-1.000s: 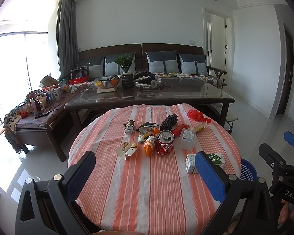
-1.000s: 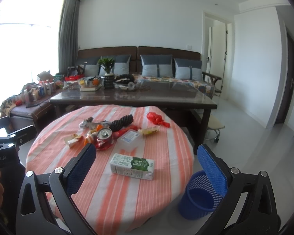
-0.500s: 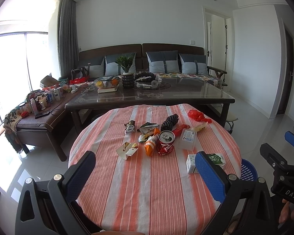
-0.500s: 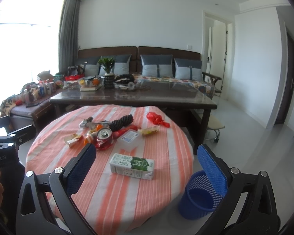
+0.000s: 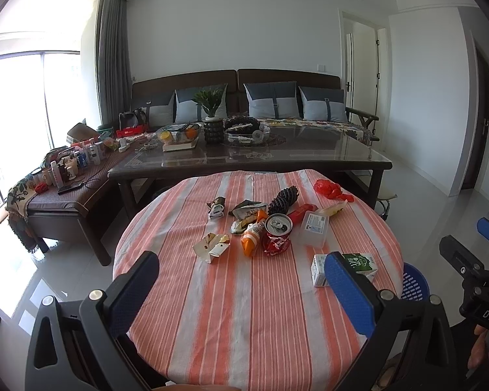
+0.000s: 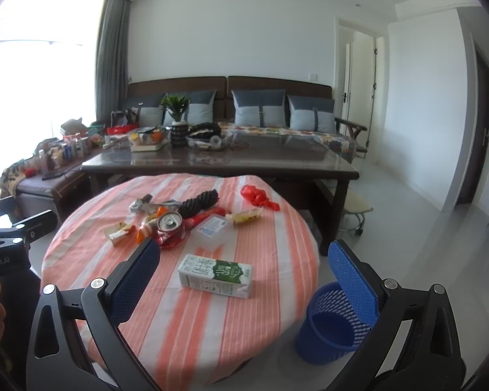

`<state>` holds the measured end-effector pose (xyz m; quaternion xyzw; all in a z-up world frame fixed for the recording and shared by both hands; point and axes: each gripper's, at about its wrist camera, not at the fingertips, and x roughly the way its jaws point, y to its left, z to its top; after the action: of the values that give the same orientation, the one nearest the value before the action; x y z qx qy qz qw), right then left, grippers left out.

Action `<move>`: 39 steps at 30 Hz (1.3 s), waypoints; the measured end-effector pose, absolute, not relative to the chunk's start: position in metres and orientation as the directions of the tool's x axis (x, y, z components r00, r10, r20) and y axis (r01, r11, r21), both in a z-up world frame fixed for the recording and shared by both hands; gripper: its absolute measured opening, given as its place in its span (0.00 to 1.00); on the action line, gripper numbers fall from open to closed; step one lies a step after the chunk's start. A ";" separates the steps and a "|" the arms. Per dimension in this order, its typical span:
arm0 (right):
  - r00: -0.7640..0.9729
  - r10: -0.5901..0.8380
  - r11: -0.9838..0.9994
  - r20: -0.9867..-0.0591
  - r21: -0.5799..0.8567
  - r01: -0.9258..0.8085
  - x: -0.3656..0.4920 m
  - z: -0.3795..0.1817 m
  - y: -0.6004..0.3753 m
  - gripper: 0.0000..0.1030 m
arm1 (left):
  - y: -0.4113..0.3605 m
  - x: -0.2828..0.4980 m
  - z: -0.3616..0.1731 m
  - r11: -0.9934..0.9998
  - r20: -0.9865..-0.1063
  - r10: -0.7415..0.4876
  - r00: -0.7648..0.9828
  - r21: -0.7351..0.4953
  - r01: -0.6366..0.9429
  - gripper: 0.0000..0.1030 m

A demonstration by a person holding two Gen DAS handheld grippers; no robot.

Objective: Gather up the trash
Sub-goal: 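Reach the right gripper to the green-and-white milk carton and close on it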

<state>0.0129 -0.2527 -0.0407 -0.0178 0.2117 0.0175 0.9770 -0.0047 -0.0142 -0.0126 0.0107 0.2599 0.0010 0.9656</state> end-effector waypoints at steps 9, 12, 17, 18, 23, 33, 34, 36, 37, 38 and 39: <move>0.900 0.062 0.997 -0.432 -0.010 -0.073 0.017 -0.049 -0.253 1.00 | -0.016 0.001 -0.017 1.000 -0.521 0.005 0.853 0.028 0.011 1.00; 0.891 0.084 0.996 -0.446 0.007 -0.091 0.020 -0.055 -0.255 1.00 | -0.017 0.006 -0.022 0.999 -0.537 0.008 0.843 0.031 0.010 1.00; 0.869 0.148 0.988 -0.472 0.027 -0.154 0.030 -0.069 -0.256 1.00 | -0.020 0.018 -0.035 0.999 -0.567 -0.002 0.824 0.026 0.021 1.00; 0.858 0.177 0.983 -0.482 0.045 -0.177 0.035 -0.073 -0.258 1.00 | -0.021 0.021 -0.039 0.999 -0.577 -0.010 0.817 0.020 0.027 1.00; 0.801 0.272 0.956 -0.533 0.054 -0.288 0.063 -0.100 -0.270 1.00 | -0.022 0.042 -0.072 0.998 -0.641 -0.059 0.765 -0.010 0.069 1.00; 0.577 0.400 0.811 -0.712 -0.018 -0.585 0.137 -0.169 -0.287 1.00 | -0.016 0.104 -0.156 0.993 -0.771 -0.111 0.627 -0.053 0.110 1.00; 0.562 0.398 0.798 -0.725 -0.028 -0.602 0.144 -0.172 -0.287 1.00 | -0.016 0.109 -0.162 0.992 -0.778 -0.114 0.618 -0.055 0.114 1.00; 0.540 0.401 0.766 -0.740 -0.053 -0.641 0.158 -0.177 -0.286 1.00 | -0.015 0.116 -0.170 0.991 -0.791 -0.114 0.601 -0.052 0.121 1.00; 0.525 0.409 0.748 -0.747 -0.056 -0.662 0.164 -0.179 -0.285 1.00 | -0.015 0.119 -0.174 0.991 -0.794 -0.113 0.597 -0.049 0.123 1.00; 0.504 0.419 0.729 -0.755 -0.051 -0.682 0.170 -0.179 -0.283 1.00 | -0.015 0.122 -0.177 0.991 -0.800 -0.108 0.591 -0.042 0.123 1.00; 0.476 0.436 0.707 -0.764 -0.036 -0.706 0.174 -0.180 -0.282 1.00 | -0.015 0.124 -0.181 0.992 -0.806 -0.098 0.584 -0.033 0.121 1.00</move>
<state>0.1744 -0.2816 -0.1799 -0.1763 0.3831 0.3394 0.8408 0.1242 -0.0146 -0.1808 0.0127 0.4518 -0.0616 0.8899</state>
